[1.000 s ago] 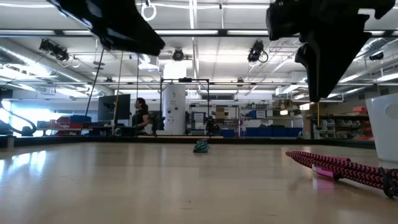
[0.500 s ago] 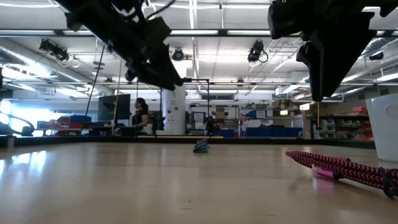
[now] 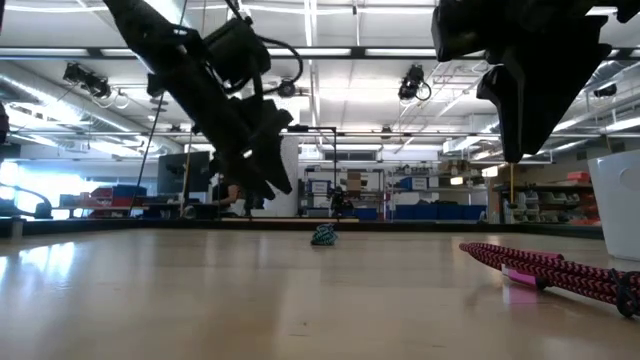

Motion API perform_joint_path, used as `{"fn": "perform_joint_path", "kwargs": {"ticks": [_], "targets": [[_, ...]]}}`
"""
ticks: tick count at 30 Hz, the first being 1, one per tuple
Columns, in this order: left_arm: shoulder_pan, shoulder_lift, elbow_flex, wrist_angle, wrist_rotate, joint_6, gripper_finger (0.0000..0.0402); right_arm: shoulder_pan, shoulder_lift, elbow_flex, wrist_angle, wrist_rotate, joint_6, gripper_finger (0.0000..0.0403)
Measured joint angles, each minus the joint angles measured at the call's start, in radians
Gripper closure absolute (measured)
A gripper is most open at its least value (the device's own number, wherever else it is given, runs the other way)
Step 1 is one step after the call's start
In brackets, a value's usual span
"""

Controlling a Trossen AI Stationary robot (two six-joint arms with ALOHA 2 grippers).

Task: Pick and place USB-C Cables
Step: Put the blue charger cable into the white container

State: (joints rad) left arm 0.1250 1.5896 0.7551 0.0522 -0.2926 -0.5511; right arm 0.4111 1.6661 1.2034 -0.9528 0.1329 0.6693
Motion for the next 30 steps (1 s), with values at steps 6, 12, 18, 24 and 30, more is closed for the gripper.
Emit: {"fn": "perform_joint_path", "kwargs": {"ticks": [6, 12, 18, 24, 30], "targets": [[-0.02, 0.081, 0.0, 0.177, 0.109, 0.056, 0.0188, 0.0, 0.0, 0.0, 0.002, 0.0, -0.018, 0.0208], [-0.035, 0.11, 0.0, 0.293, 0.118, 0.091, 0.0187, 0.0, -0.001, 0.0, 0.002, -0.004, -0.018, 0.0208], [-0.014, 0.151, 0.002, 0.294, 0.084, -0.018, 0.0193, 0.0, -0.001, 0.0, 0.002, -0.004, -0.019, 0.0208], [-0.031, 0.263, 0.107, 0.283, 0.089, -0.008, 0.0197, 0.0, -0.001, 0.0, 0.004, -0.004, -0.018, 0.0208], [-0.034, 0.381, 0.294, 0.038, 0.065, 0.015, 0.0198, 0.013, -0.001, 0.0, 0.006, -0.006, -0.018, 0.0208]]}}
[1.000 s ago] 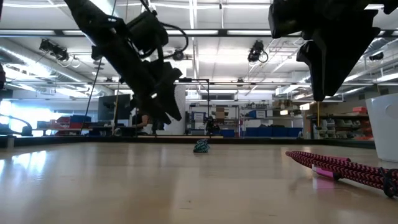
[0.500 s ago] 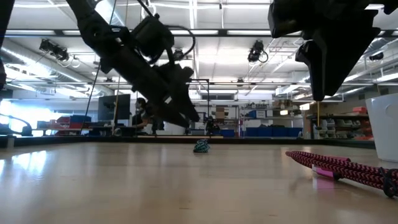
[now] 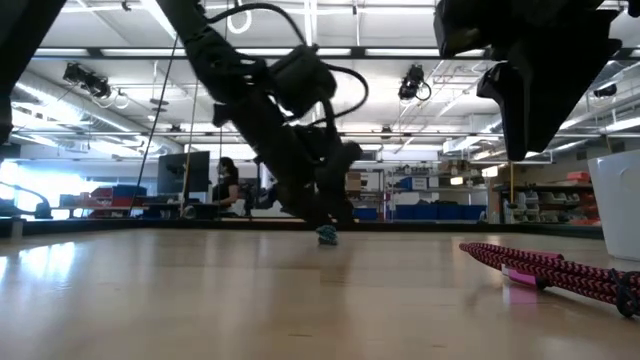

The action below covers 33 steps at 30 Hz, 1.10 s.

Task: Pick and place USB-C Cables
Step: Put the blue charger cable into the white container

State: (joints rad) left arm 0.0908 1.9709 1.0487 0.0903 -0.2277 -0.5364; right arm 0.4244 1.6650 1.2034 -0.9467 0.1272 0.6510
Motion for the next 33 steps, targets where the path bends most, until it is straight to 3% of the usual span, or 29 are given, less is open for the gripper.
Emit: {"fn": "perform_joint_path", "kwargs": {"ticks": [9, 15, 27, 33], "targets": [[-0.028, 0.034, 0.135, -0.236, -0.077, 0.049, 0.0198, 0.026, 0.0, 0.0, 0.003, 0.001, 0.007, 0.0208], [-0.064, 0.019, 0.209, -0.438, -0.209, 0.038, 0.0198, 0.037, 0.0, 0.0, 0.004, 0.001, 0.011, 0.0208], [-0.065, 0.022, 0.113, -0.392, -0.18, 0.001, 0.0198, 0.037, 0.0, 0.0, 0.025, 0.002, 0.008, 0.0208], [-0.08, 0.021, 0.112, -0.412, -0.179, 0.062, 0.0199, 0.037, 0.0, 0.0, 0.028, 0.002, 0.008, 0.0208]]}}
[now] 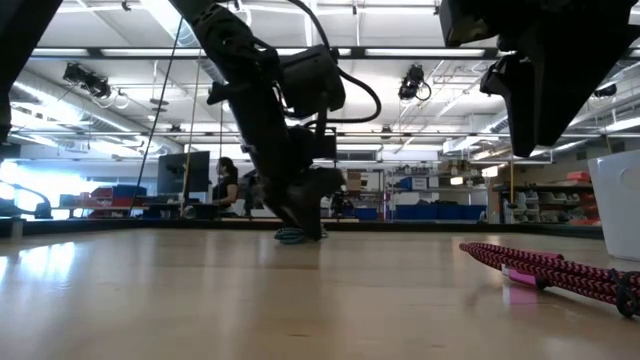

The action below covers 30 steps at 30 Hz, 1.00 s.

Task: Pick and place USB-C Cables
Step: Put the blue charger cable into the white container

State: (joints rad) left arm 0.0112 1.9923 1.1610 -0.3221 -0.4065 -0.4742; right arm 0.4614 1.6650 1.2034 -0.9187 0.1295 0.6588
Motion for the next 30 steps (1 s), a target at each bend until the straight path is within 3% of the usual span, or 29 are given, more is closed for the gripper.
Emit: {"fn": "perform_joint_path", "kwargs": {"ticks": [6, 16, 22, 30], "targets": [[-0.026, 0.0, -0.001, -0.008, -0.008, 0.091, 0.0231, 0.0, 0.0, 0.0, 0.002, 0.0, -0.005, 0.0208], [-0.083, -0.011, -0.004, -0.001, -0.002, 0.2, 0.0375, 0.0, 0.0, 0.0, 0.001, 0.114, -0.061, 0.0208], [-0.14, -0.081, -0.009, 0.01, 0.034, 0.213, 0.0369, 0.0, 0.0, 0.0, -0.003, 0.232, -0.115, 0.0208], [-0.253, -0.195, -0.006, 0.029, -0.08, 0.224, 0.0372, 0.0, 0.0, 0.0, 0.092, 0.449, -0.161, 0.0208]]}}
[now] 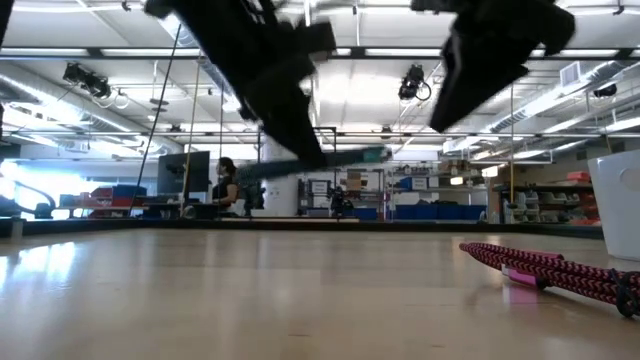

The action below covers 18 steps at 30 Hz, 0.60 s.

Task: Pick and place USB-C Cables
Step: Put the blue charger cable into the white container

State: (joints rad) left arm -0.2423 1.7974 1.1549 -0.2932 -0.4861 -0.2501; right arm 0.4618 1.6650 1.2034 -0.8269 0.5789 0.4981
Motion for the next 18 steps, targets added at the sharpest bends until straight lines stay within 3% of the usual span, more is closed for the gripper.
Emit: {"fn": "perform_joint_path", "kwargs": {"ticks": [10, 18], "targets": [[-0.14, -0.109, 0.002, -0.116, -0.138, -0.028, 0.037, 0.005, 0.0, 0.0, 0.424, 0.139, -0.365, 0.0208], [-0.199, -0.135, 0.002, -0.121, -0.157, -0.026, 0.0369, -0.03, 0.003, 0.0, 0.461, 0.131, -0.473, 0.0208]]}}
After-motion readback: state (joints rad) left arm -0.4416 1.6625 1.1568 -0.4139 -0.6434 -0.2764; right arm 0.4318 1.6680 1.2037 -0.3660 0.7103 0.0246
